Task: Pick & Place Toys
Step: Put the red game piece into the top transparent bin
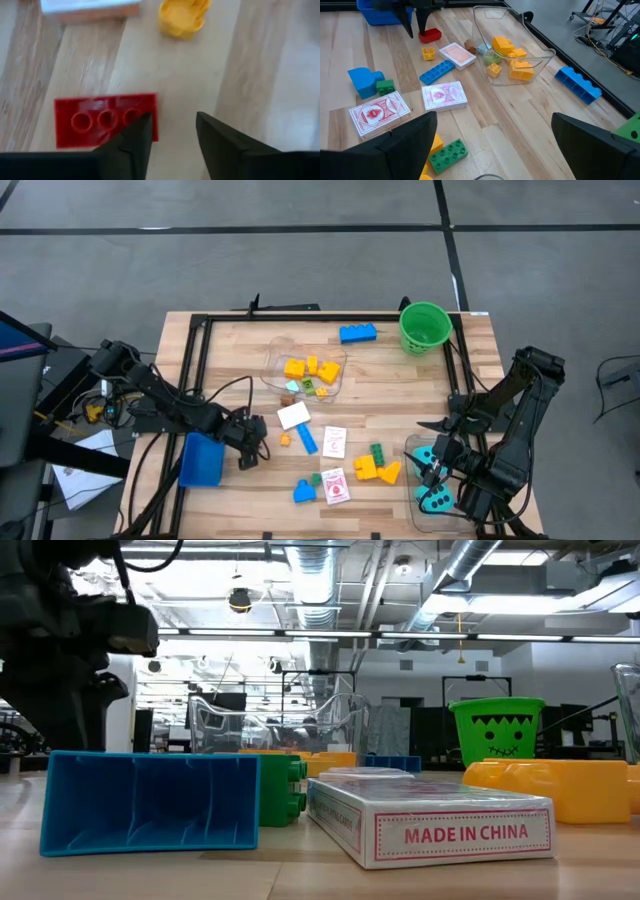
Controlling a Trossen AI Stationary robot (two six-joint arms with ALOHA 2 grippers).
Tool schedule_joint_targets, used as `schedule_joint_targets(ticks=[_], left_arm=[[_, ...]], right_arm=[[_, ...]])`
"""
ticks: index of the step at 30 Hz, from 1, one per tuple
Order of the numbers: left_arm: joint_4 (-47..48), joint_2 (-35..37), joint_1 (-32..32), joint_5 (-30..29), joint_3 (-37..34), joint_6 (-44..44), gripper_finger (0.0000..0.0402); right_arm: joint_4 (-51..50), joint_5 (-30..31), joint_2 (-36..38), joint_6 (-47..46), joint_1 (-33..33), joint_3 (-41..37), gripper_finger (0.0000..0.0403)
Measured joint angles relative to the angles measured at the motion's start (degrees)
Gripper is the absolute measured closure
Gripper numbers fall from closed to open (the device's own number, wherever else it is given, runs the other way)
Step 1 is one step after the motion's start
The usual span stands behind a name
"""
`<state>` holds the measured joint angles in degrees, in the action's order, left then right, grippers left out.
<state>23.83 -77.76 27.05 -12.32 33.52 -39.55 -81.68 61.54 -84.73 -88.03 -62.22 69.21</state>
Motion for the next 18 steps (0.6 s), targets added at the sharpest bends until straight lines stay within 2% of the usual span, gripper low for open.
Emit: schedule_joint_targets(ticks=[5,12,18], left_arm=[[-4.65,0.28,0.0,-0.76,-3.22,-1.3,0.0288],[-4.73,0.24,0.0,-1.57,-3.85,-1.31,0.0315],[-4.35,0.17,-0.02,-1.65,-3.92,-1.34,0.0391]], right_arm=[[0.12,0.0,-0.02,0.01,0.0,0.0,0.0019],[0.1,0.0,0.01,0.18,0.0,0.0,0.0019],[0.1,0.0,0.01,0.18,-0.01,0.0,0.0019]])
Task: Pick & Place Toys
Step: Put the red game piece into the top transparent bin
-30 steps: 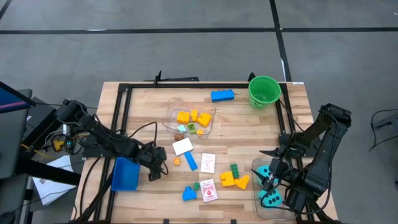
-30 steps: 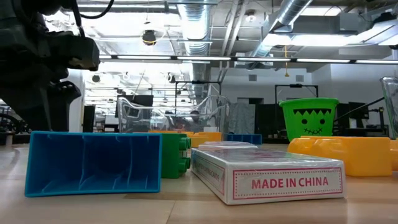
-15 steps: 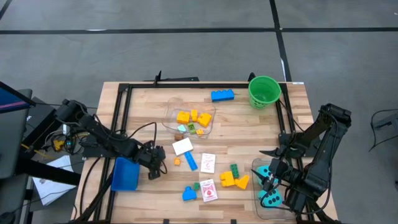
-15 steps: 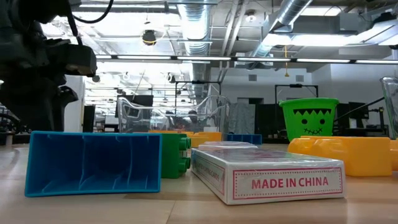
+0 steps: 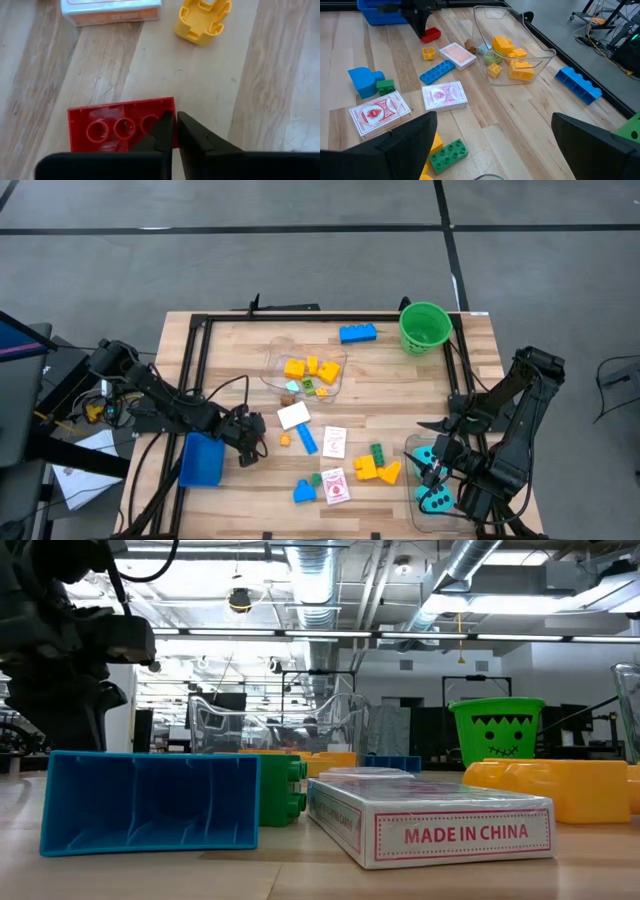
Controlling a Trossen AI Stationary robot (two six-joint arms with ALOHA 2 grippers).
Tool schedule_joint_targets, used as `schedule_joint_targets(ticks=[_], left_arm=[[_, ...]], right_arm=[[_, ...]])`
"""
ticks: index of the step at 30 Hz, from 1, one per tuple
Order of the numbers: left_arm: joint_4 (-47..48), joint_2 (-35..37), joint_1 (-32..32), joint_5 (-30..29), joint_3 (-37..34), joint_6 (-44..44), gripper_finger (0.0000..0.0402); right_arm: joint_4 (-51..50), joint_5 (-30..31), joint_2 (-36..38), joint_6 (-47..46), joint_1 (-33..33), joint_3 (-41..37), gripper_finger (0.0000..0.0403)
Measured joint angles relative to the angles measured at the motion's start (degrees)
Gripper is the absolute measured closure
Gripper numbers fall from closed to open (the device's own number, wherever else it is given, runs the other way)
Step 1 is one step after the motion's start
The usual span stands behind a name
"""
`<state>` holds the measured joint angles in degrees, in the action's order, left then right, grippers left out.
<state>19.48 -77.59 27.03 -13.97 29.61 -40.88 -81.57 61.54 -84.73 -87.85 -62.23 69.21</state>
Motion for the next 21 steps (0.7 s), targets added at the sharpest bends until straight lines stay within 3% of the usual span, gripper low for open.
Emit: schedule_joint_targets(ticks=[5,10,17,21], left_arm=[[-0.54,-0.04,0.02,0.43,0.06,0.55,0.0397],[-4.04,-0.39,0.5,1.52,2.12,8.7,0.0399],[-21.67,-0.28,-0.74,0.69,4.76,26.33,0.04],[-32.36,-0.24,-3.46,-4.56,5.03,36.32,0.0401]], right_arm=[[0.0,0.0,-0.02,-0.02,0.01,0.0,0.0019],[-0.01,0.0,-0.01,-0.02,0.0,0.0,0.0019],[-0.15,-0.01,-0.02,0.02,0.01,0.0,0.0019],[0.43,-0.02,-0.02,0.87,0.01,0.0,0.0019]])
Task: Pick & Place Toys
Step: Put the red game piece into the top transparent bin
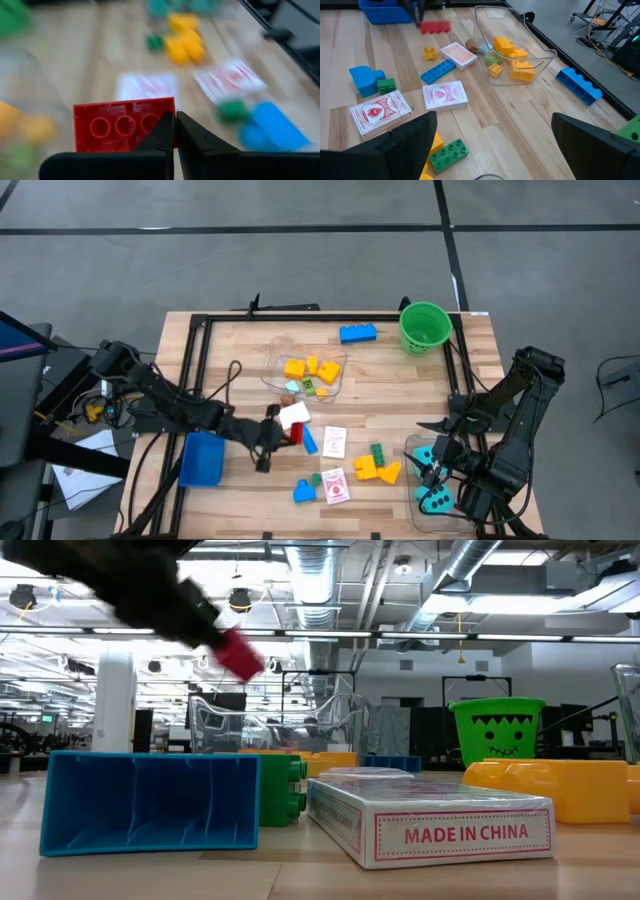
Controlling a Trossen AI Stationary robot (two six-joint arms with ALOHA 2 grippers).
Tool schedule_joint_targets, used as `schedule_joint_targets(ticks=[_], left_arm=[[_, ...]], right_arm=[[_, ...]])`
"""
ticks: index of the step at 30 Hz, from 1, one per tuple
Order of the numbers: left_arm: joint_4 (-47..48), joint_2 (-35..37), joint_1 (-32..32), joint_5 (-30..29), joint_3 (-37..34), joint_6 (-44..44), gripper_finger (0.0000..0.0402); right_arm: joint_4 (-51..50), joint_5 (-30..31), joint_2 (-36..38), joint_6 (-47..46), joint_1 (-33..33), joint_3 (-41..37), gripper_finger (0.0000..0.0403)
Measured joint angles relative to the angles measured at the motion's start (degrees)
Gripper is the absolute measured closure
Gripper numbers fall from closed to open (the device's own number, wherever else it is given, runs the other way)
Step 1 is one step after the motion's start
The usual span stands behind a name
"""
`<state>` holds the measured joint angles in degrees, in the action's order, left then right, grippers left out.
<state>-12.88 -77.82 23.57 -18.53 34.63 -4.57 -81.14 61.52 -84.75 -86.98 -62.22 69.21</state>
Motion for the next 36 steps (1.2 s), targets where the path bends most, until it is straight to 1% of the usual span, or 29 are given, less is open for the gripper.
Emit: schedule_joint_targets(ticks=[2,5,9,13,17,21,24,36], left_arm=[[-3.35,0.0,-1.89,-3.23,0.0,3.83,0.0401],[-5.37,0.0,-5.68,-7.02,0.0,8.59,0.0401],[-7.02,0.0,-12.72,-7.72,0.0,11.6,0.0401],[-7.51,0.05,-19.83,-9.01,0.0,11.83,0.04],[-6.33,0.07,-24.43,-9.13,0.0,11.4,0.04],[-4.28,0.07,-26.19,-9.09,0.0,9.97,0.0398],[-2.05,0.09,-26.3,-9.09,0.02,9.79,0.0398],[-2.33,0.09,-26.28,-9.22,0.04,7.21,0.0396]], right_arm=[[0.02,0.0,0.0,0.0,0.0,0.0,0.0019],[0.29,0.0,0.01,0.11,0.0,0.0,0.0019],[0.42,0.0,0.0,0.46,0.0,0.0,0.0019],[0.42,0.0,0.02,0.46,0.0,0.0,0.0019],[0.46,0.0,0.02,0.46,-0.02,0.0,0.0019],[0.46,0.0,0.02,0.46,0.0,0.0,0.0019],[0.46,0.0,0.0,0.46,0.0,0.0,0.0019],[0.46,0.0,0.02,0.46,0.0,0.0,0.0019]])
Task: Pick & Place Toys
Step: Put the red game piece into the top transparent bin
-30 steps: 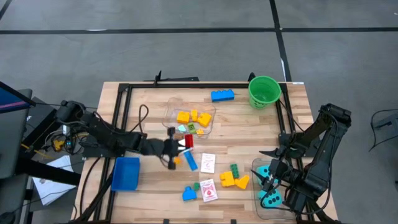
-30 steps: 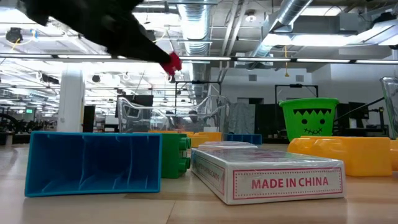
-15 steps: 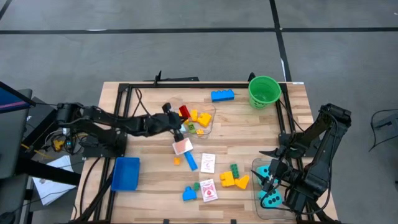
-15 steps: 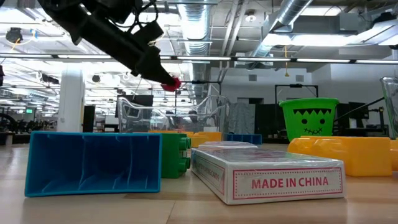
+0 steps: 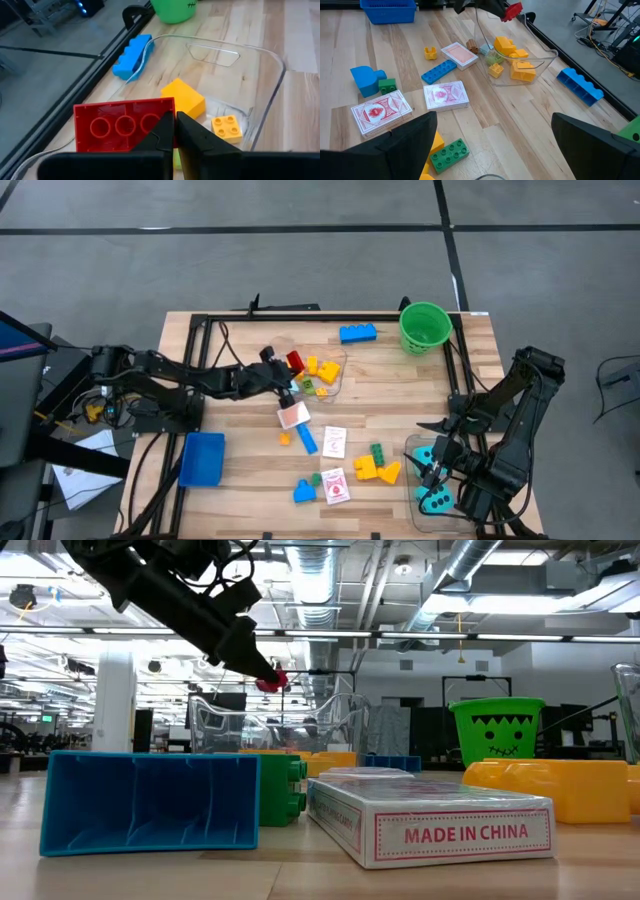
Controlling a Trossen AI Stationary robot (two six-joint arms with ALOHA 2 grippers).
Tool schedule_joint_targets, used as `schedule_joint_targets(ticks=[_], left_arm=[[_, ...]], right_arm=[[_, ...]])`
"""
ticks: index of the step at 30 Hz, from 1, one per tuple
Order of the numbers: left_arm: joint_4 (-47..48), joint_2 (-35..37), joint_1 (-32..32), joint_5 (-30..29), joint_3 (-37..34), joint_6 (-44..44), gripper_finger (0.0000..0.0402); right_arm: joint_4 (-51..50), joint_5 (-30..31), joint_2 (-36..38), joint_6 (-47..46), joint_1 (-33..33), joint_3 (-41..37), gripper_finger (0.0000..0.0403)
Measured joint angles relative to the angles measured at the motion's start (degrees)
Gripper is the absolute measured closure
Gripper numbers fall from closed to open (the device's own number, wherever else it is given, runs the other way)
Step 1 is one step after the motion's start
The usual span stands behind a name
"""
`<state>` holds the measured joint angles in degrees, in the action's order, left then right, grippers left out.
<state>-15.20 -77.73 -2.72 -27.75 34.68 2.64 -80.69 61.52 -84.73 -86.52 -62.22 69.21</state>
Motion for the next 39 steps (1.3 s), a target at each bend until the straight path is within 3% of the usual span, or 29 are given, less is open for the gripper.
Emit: schedule_joint_targets(ticks=[10,24,30,33,36,39], left_arm=[[-0.22,0.0,0.02,-1.36,0.0,-0.12,0.0391],[-0.13,0.01,0.98,-3.7,0.0,-0.03,0.0246],[-0.03,0.0,0.96,-4.79,0.0,-0.44,0.0214],[-2.31,0.01,0.91,-0.27,0.0,-1.49,0.0202],[-2.41,0.33,0.6,-6.11,0.09,-5.32,0.0198],[0.09,0.3,-1.49,0.4,0.0,-9.02,0.0199]], right_arm=[[0.0,0.0,0.0,0.0,0.0,0.0,0.0019],[0.02,-0.02,-0.01,0.0,0.0,0.0,0.0019],[0.18,-0.02,0.0,0.0,0.0,0.0,0.0019],[0.18,-0.04,-0.02,0.0,0.02,0.0,0.0019],[0.18,-0.07,-0.02,0.02,0.02,0.0,0.0019],[0.18,-0.11,-0.01,0.13,0.02,0.0,0.0019]])
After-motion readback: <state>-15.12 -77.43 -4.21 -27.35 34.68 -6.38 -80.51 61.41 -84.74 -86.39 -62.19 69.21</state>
